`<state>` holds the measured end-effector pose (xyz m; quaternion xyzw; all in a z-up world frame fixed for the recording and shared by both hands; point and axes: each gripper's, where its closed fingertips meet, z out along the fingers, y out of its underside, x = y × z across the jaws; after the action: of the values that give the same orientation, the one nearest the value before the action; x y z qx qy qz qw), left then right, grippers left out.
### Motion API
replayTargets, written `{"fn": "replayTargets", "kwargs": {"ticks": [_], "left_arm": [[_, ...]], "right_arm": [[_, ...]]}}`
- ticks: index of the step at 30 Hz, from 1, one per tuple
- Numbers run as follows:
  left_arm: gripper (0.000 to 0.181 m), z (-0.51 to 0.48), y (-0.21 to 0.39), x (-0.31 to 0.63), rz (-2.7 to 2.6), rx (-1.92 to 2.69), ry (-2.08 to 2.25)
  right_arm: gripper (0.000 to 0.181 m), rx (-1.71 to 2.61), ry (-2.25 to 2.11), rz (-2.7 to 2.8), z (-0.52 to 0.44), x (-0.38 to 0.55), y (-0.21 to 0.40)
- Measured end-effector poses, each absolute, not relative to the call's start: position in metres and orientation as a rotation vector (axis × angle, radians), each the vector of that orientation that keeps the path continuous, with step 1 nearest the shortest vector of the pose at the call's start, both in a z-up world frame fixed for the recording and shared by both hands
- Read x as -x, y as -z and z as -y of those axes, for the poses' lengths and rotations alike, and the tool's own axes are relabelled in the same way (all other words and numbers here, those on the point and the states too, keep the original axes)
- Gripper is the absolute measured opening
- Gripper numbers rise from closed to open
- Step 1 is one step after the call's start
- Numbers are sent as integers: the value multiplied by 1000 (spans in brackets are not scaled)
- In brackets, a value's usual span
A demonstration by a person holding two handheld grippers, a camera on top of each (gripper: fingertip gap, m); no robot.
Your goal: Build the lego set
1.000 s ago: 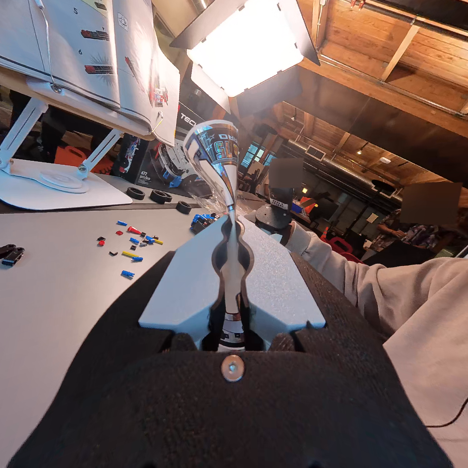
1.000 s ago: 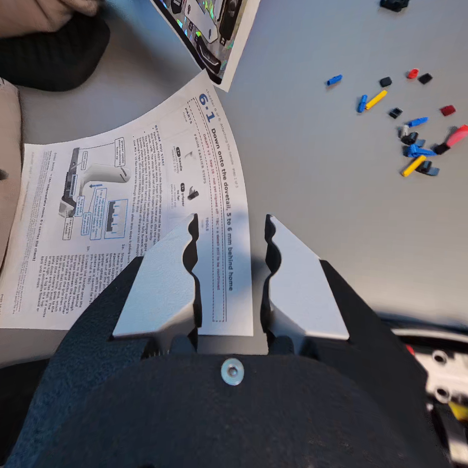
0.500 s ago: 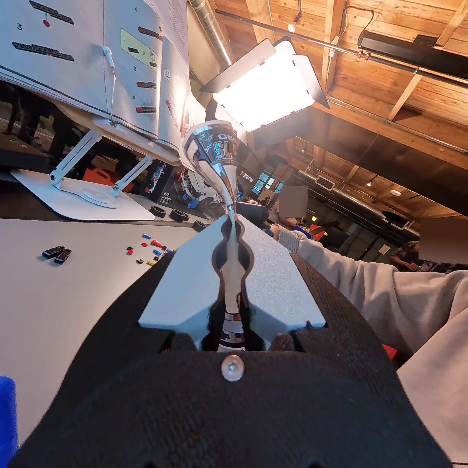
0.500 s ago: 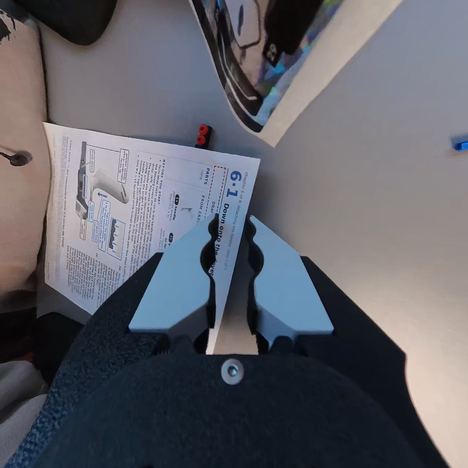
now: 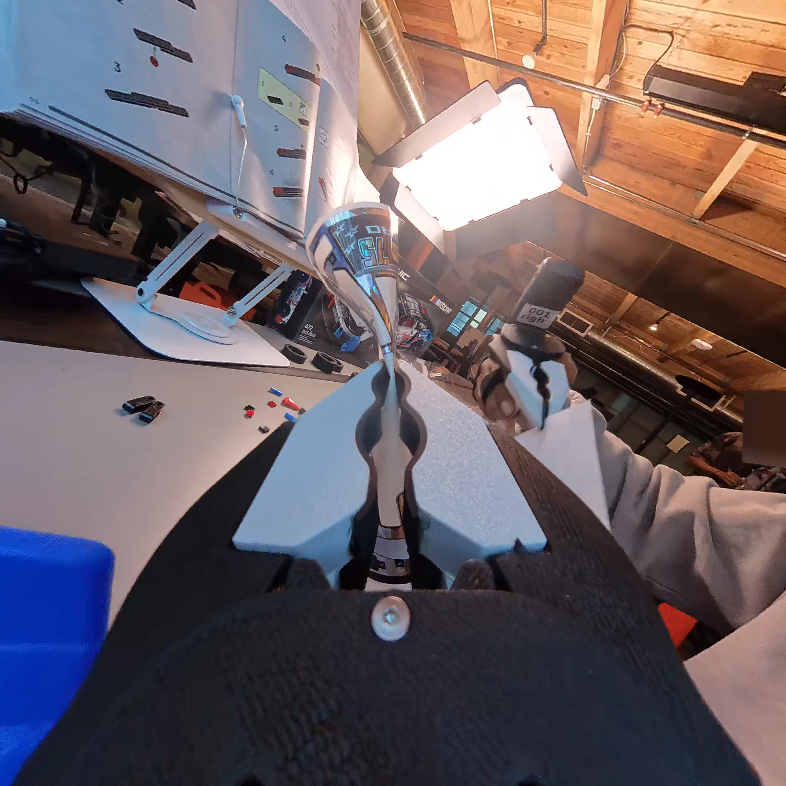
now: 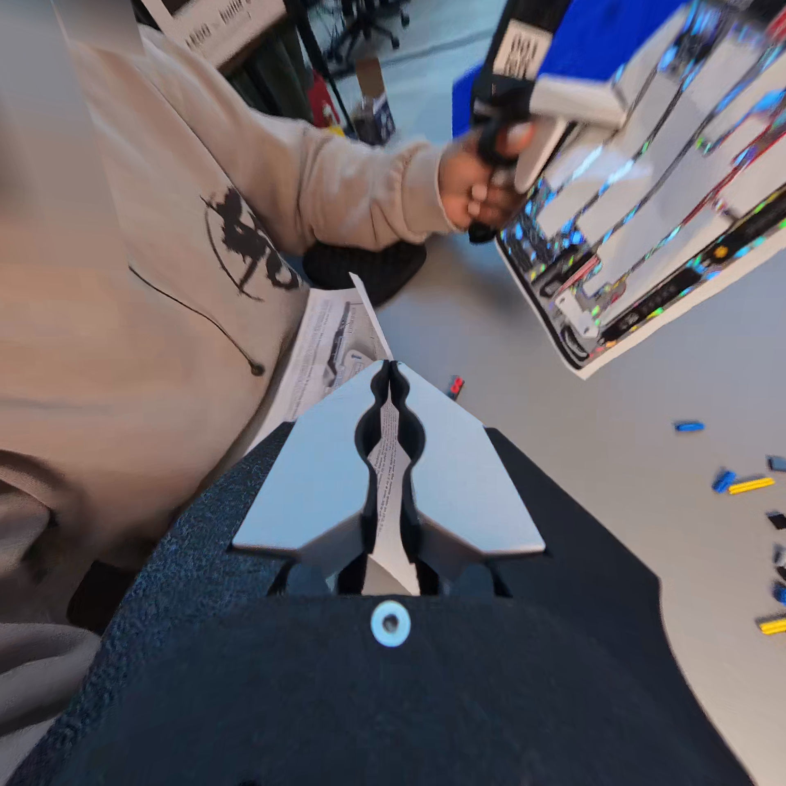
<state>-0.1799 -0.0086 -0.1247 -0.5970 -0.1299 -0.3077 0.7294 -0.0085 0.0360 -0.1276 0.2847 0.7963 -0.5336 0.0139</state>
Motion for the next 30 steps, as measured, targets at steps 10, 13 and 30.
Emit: {"fn": "replayTargets", "kwargs": {"ticks": [10, 13, 30], "left_arm": [[0, 11, 130, 184, 335, 1335, 618], [0, 10, 130, 182, 331, 1340, 627], [0, 3, 132, 166, 280, 1366, 668]], "right_arm": [[0, -2125, 2444, -1857, -220, -43, 32], [0, -2567, 2367, -1599, -277, -94, 53], [0, -4457, -499, 55, -495, -550, 70]]}}
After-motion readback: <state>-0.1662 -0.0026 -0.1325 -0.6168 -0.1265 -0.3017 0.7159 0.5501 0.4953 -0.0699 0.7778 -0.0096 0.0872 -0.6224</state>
